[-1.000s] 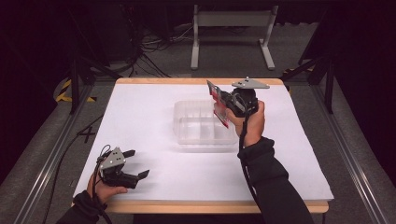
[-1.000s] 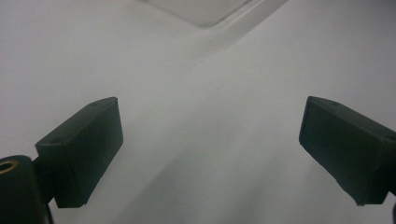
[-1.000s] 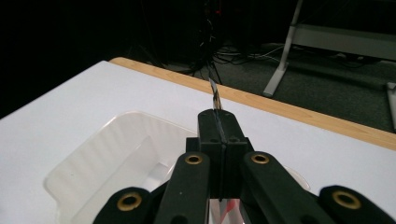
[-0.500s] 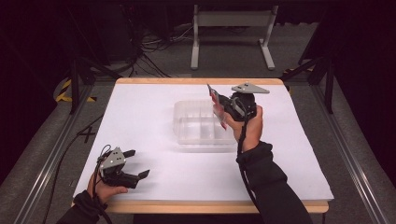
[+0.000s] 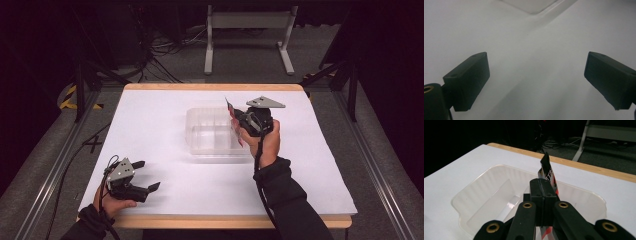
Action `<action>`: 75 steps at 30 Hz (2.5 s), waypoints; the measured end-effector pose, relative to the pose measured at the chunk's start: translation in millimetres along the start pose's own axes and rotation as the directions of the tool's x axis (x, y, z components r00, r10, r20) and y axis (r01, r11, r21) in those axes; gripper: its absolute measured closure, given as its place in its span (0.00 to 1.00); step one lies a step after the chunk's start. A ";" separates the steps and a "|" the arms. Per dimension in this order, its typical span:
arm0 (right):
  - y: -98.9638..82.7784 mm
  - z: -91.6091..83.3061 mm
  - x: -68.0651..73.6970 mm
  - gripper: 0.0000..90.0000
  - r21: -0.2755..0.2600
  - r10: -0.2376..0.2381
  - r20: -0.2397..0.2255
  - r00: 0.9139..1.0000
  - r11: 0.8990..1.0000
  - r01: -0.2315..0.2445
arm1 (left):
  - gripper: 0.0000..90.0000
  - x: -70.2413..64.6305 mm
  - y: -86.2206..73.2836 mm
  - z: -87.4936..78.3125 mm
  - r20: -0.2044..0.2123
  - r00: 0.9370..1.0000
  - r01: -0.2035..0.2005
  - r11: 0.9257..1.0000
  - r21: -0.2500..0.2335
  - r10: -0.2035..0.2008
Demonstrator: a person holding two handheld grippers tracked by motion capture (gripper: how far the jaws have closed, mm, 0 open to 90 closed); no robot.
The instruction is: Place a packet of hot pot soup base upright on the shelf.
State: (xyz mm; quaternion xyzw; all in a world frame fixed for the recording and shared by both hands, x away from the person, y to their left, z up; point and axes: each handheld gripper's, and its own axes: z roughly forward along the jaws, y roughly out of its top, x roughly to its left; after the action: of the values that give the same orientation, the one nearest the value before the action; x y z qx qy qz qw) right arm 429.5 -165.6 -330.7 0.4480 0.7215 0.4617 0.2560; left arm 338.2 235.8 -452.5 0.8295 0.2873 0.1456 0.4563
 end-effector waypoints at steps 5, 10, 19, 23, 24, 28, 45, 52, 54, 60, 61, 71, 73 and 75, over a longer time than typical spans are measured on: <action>-5.0 -4.6 -2.0 1.00 -0.008 -0.021 0.007 1.000 1.000 0.021 | 0.08 -1.0 0.4 0.2 -0.001 1.000 -0.001 1.000 0.005 0.001; -7.8 -7.3 -5.9 1.00 0.003 -0.039 0.019 0.999 0.999 0.039 | 0.08 -0.1 0.0 0.0 -0.001 1.000 0.001 1.000 0.001 -0.001; -13.4 -12.8 -21.3 0.99 0.020 -0.025 0.032 0.999 1.000 0.024 | 0.08 -0.1 -0.1 0.6 -0.002 1.000 0.005 1.000 0.004 -0.005; -15.4 -14.2 -25.4 0.98 0.026 -0.013 0.025 1.000 1.000 0.012 | 0.08 -0.4 0.0 0.5 -0.003 1.000 0.005 1.000 0.005 -0.005; -15.5 -14.5 -25.8 0.98 0.028 -0.016 0.022 1.000 1.000 0.015 | 0.08 -0.3 0.0 0.5 -0.003 1.000 0.006 1.000 0.005 -0.006; -14.9 -15.4 -25.6 0.97 0.034 -0.032 0.026 0.999 0.999 0.031 | 0.08 -0.1 -0.1 0.6 -0.001 1.000 0.006 1.000 0.004 -0.006; -12.4 -22.9 -26.2 0.93 0.051 -0.069 0.015 0.998 0.996 0.068 | 0.08 -0.7 0.1 0.9 0.001 1.000 0.009 1.000 0.005 -0.009; -12.7 -22.7 -27.0 0.82 0.063 -0.073 0.010 0.997 0.995 0.072 | 0.07 -0.3 -0.1 0.9 0.001 1.000 0.011 1.000 0.004 -0.011; -12.4 -23.8 -27.6 0.79 0.061 -0.075 0.015 0.997 0.995 0.074 | 0.07 -0.3 0.0 0.9 0.001 1.000 0.011 1.000 0.005 -0.011; -10.2 -33.3 -28.5 0.71 0.060 -0.115 -0.023 0.993 0.991 0.116 | 0.07 -0.4 -0.1 1.0 0.002 1.000 0.006 1.000 0.004 -0.006; -10.2 -35.1 -28.5 0.70 0.063 -0.133 -0.021 0.991 0.989 0.134 | 0.07 -0.5 -0.1 1.0 0.001 1.000 0.006 1.000 0.004 -0.006; -16.2 -59.9 -33.4 0.56 0.051 -0.322 -0.050 0.945 0.945 0.324 | 0.07 -1.1 0.7 2.9 0.005 1.000 0.008 1.000 0.006 -0.008; -17.3 -63.7 -32.9 0.52 0.060 -0.350 -0.055 0.935 0.934 0.353 | 0.07 -1.1 0.8 3.5 0.005 1.000 0.007 1.000 0.010 -0.007; -18.9 -67.6 -32.4 0.48 0.062 -0.368 -0.070 0.927 0.926 0.372 | 0.07 -0.8 1.0 3.8 0.005 1.000 -0.001 1.000 0.012 0.001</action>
State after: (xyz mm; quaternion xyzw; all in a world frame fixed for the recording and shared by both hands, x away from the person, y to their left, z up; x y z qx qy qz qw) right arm 384.0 -227.0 -319.1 0.2996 0.8169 0.3904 0.3008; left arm 339.8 232.4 -453.7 0.8328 0.2865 0.1418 0.4519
